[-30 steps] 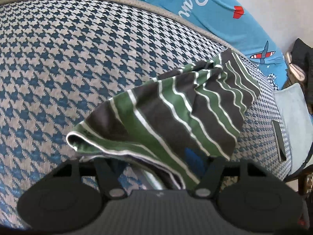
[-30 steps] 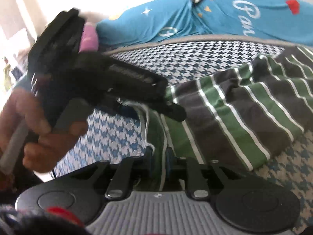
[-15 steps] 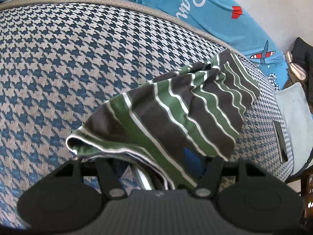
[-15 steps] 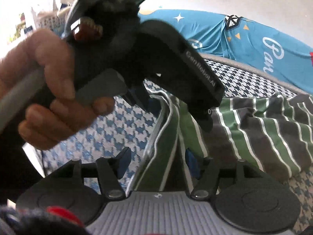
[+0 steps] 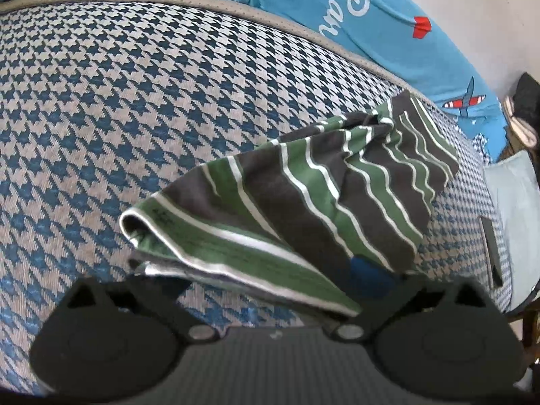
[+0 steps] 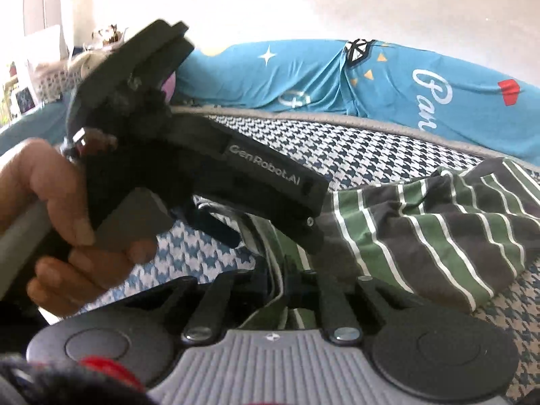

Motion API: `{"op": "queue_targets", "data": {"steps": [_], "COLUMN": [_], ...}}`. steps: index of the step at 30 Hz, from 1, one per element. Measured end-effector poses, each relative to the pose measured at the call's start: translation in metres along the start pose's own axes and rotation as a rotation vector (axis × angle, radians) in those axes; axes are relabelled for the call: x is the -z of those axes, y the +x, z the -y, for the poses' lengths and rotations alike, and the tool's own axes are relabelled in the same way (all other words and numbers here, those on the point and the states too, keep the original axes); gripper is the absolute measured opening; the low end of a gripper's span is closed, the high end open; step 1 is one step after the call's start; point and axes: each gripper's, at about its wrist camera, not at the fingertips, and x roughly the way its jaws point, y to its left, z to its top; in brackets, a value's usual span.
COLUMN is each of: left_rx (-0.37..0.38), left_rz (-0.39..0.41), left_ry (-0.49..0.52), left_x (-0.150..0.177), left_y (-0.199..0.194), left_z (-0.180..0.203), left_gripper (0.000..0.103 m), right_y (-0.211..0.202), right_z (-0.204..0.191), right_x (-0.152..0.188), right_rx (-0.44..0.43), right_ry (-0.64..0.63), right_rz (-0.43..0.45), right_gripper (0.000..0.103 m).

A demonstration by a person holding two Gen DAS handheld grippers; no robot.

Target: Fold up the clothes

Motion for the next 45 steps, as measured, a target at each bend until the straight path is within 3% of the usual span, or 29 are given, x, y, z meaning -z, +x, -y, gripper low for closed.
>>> {"op": "queue_targets", "data": {"steps": [3,4,5,7,9,10,13,15,20,33,45], "left_rx": [0.023,0.029,0.036,0.047,0.042,0.037,-0.013,-0.042,-0.109,-0.145,-0.200], "left_rz": [0.008,0.017,0.032,0.038,0.042,0.046,0.090,0.126,0.201,0.254,0.305], "left_ry": [-0.034,-0.041,-0.041,-0.044,-0.047,-0.044,0.018,0.068,0.146,0.129,0.068], "left_x": [-0.002,-0.004,-0.004,-0.006,-0.007,-0.007,-0.006,-0.003,-0.002,0.000,-0.008], "left_y": [0.003,0.005,0.006,0.010,0.013,0.016,0.020,0.015,0.000,-0.034,-0.090], "left_z": [-0.005,-0.005,-0.004,-0.003,-0.003,-0.001,0.010,0.015,0.023,-0.006,-0.055], "left_gripper": [0.102,0.097,0.090,0.056,0.043,0.031,0.013,0.009,0.009,0.009,0.009], "right_y": [-0.004,-0.002,0.002,0.003,0.000,0.001,0.004,0.004,0.005,0.016,0.040], "right_z": [-0.001,-0.003,-0.004,-0.006,-0.010,-0.010,-0.011,-0.013,-0.021,-0.041,-0.084], "right_x": [0.003,0.001,-0.003,-0.003,-0.001,0.000,-0.001,-0.001,-0.002,-0.010,-0.032], "right_rx": [-0.008,-0.011,-0.015,-0.025,-0.028,-0.030,-0.039,-0.050,-0.075,-0.142,-0.304], "right_ry": [0.012,0.012,0.012,0.006,-0.005,-0.006,-0.006,-0.011,-0.025,-0.012,0.026], "right_rz": [0.007,0.005,0.003,-0.003,-0.009,-0.011,-0.017,-0.015,-0.013,-0.007,0.023], "right_gripper": [0.010,0.010,0.010,0.010,0.010,0.010,0.010,0.010,0.010,0.010,0.010]}}
